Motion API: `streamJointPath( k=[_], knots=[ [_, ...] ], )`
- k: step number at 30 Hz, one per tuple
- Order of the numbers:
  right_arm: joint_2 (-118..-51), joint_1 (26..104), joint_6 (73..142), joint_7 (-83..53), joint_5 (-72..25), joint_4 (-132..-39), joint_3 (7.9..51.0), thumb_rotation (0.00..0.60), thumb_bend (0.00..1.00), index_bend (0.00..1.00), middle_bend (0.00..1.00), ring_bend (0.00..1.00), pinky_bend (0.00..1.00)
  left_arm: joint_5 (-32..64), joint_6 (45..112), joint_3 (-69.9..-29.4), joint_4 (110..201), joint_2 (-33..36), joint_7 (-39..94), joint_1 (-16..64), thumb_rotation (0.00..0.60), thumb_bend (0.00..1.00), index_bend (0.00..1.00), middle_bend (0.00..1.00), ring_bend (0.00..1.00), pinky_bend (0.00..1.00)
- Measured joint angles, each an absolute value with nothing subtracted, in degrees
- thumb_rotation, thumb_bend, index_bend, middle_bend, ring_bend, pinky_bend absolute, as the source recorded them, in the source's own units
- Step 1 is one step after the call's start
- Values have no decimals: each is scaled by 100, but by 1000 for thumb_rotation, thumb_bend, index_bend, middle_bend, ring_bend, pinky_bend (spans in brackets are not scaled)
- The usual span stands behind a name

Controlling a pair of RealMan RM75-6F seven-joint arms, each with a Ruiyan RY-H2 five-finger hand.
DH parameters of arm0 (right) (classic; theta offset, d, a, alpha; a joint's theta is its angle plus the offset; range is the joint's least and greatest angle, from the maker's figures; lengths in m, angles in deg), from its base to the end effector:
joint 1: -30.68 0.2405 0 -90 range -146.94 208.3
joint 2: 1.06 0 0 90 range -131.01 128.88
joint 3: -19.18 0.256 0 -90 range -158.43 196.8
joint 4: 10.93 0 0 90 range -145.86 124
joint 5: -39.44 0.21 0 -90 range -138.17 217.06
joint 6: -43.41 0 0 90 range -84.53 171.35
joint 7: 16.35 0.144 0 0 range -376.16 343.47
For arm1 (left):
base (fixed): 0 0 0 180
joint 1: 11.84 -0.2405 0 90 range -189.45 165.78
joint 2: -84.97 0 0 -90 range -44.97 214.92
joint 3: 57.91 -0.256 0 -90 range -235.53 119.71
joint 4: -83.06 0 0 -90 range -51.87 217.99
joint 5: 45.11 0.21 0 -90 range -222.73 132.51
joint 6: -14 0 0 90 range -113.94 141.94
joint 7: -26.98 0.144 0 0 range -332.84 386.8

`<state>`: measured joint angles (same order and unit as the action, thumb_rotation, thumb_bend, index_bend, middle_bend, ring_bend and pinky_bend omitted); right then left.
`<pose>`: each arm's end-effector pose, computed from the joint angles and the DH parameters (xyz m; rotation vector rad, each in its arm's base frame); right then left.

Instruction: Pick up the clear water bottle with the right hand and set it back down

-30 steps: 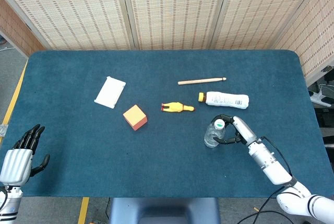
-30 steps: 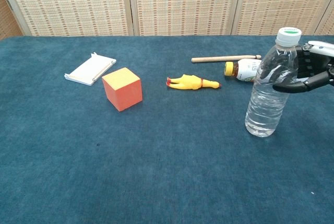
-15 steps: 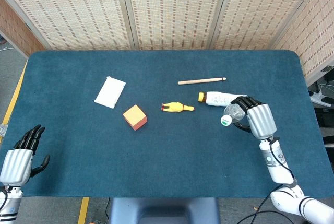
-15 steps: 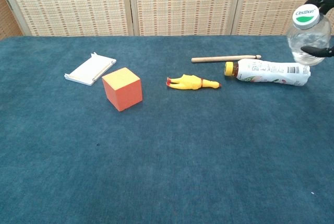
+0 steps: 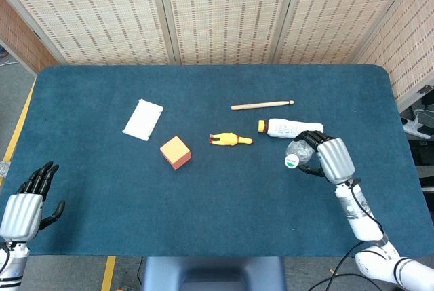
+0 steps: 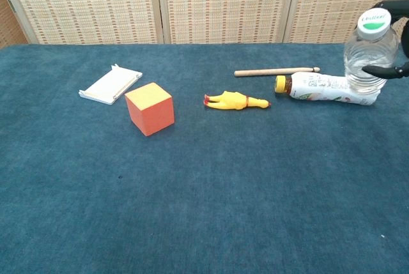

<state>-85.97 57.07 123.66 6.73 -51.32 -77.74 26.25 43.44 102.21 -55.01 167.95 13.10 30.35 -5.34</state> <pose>-0.2505 -0.3112 0.0749 1.5538 -0.9300 1.4165 -0.3093 0.1907 0.1317 -1.4165 -0.7869 -0.9432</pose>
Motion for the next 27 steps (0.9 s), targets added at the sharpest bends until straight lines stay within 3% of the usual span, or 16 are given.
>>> streamJointPath(
  k=[8, 13, 19, 27],
  knots=[
    [-8097, 5783, 12008, 5069, -5295, -8303, 2415, 600, 452, 820, 757, 637, 649, 4359, 10207, -5493, 16666, 1239, 2966, -510, 600, 351, 54, 35, 98, 308],
    [-8259, 5733, 12269, 5979, -5319, -8037, 2507, 600, 452, 825, 763, 640, 651, 4532, 10259, -5537, 16631, 1245, 2819, -490, 600, 352, 54, 35, 97, 307],
    [-8707, 5691, 12827, 5054, -5358, -7210, 2676, 600, 452, 827, 763, 640, 652, 4561, 10294, -5551, 16525, 1197, 2768, -485, 600, 353, 55, 35, 98, 306],
    [-9361, 5670, 13532, 866, -5411, -5868, 2822, 600, 453, 827, 763, 641, 652, 4554, 10312, -5543, 16539, 1192, 2781, -485, 600, 352, 56, 35, 98, 306]
  ],
)
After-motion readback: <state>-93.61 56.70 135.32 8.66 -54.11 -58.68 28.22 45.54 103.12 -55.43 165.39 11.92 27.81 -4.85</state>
